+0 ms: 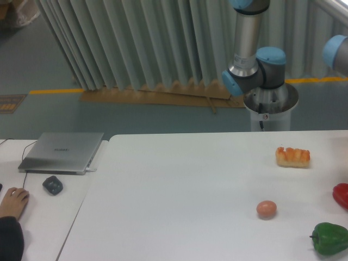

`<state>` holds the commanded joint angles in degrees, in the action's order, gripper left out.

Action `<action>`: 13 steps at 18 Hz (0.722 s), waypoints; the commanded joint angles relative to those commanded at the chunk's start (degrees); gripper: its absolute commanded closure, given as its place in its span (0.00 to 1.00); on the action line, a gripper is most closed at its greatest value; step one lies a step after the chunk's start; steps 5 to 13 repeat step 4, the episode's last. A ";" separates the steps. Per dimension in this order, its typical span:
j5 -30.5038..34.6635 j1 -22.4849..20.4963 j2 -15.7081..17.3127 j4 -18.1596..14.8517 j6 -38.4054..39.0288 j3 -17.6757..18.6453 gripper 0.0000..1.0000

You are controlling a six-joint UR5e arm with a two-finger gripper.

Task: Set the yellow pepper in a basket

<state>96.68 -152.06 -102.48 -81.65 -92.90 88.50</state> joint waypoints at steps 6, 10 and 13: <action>-2.98 1.77 1.58 -0.09 1.84 1.06 0.00; -2.98 1.77 1.58 -0.09 1.84 1.06 0.00; -2.98 1.77 1.58 -0.09 1.84 1.06 0.00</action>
